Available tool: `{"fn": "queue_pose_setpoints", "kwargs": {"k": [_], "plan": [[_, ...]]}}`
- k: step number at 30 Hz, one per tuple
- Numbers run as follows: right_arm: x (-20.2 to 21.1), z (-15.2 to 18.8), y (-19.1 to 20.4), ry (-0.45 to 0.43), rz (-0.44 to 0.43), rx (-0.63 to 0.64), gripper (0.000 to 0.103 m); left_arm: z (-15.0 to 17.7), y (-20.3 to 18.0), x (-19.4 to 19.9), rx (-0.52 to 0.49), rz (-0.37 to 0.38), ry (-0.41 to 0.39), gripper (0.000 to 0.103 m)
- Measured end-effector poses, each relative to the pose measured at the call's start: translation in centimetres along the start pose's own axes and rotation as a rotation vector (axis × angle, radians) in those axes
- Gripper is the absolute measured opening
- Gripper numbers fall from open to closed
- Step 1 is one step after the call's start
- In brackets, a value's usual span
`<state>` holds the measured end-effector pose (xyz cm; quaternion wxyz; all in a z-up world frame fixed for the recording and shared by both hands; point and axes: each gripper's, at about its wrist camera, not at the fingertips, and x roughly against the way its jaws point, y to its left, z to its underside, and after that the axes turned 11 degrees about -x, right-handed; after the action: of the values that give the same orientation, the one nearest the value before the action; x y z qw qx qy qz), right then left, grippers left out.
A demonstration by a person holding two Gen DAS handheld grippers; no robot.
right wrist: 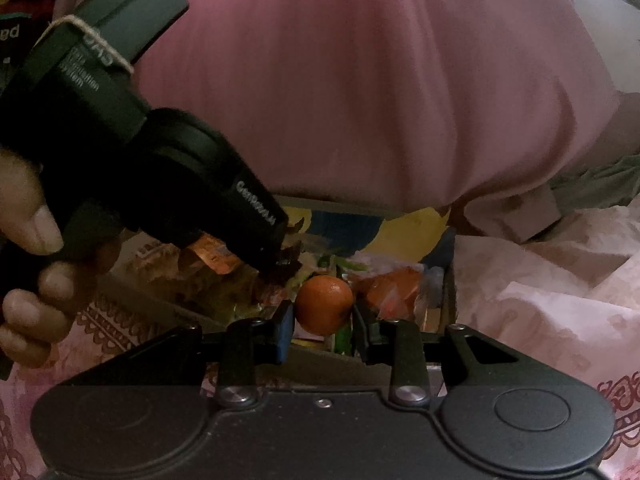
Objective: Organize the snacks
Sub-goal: 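Lift the gold packet and orange ball and carry them over the tray, then lower both snacks into the tray and open both grippers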
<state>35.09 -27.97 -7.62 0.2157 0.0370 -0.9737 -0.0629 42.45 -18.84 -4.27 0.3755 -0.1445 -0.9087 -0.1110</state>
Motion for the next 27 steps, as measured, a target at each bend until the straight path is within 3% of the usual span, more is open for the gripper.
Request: {"fn": "queue_pose_setpoints", "kwargs": {"k": [11, 18, 23, 27], "plan": [[-0.2, 0.2, 0.2, 0.006, 0.007, -0.004, 0.038, 0.0, -0.7, -0.3, -0.004, -0.04, 0.022, 0.061], [0.1, -0.1, -0.1, 0.002, 0.012, -0.019, 0.05, 0.0, -0.2, 0.5, 0.022, -0.025, 0.008, 0.071], [1.5, -0.7, 0.3, -0.031, 0.007, -0.016, 0.064, -0.1, 0.2, 2.2, 0.03, -0.02, -0.031, 0.08], [3.2, -1.3, 0.5, -0.067, 0.026, -0.024, 0.085, -0.1, 0.7, 4.4, 0.045, -0.019, -0.071, 0.086]]}}
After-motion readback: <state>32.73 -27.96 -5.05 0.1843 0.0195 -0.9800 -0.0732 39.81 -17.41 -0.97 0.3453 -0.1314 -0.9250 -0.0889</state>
